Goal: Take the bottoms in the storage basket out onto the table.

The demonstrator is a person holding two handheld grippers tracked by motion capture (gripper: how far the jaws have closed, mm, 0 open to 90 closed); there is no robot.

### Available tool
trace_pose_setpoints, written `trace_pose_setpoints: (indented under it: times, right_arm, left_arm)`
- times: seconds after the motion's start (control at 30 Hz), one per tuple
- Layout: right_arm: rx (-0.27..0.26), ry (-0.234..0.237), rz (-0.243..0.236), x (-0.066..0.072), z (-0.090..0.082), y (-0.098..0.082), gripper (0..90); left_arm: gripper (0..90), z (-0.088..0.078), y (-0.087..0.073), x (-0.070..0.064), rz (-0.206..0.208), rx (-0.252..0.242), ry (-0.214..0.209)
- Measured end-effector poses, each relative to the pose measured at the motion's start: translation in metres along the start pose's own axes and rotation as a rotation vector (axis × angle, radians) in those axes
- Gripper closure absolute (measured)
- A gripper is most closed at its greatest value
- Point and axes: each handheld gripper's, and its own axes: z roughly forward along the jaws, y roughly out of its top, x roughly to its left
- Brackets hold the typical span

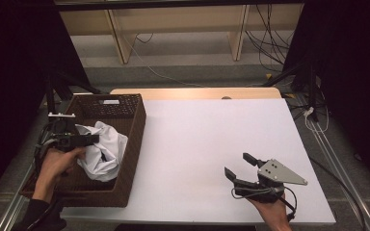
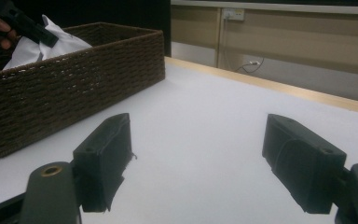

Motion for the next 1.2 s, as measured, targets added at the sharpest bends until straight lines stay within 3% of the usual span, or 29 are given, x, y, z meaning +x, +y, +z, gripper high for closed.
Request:
trace_pose_setpoints:
  times: [1.2]
  right_arm:
    - [0.003,-0.003,0.002,0.000,0.001,-0.001,24.9]
  left_arm:
    - [74.6,-0.024,0.016,-0.035,0.030,-0.207,-0.081]
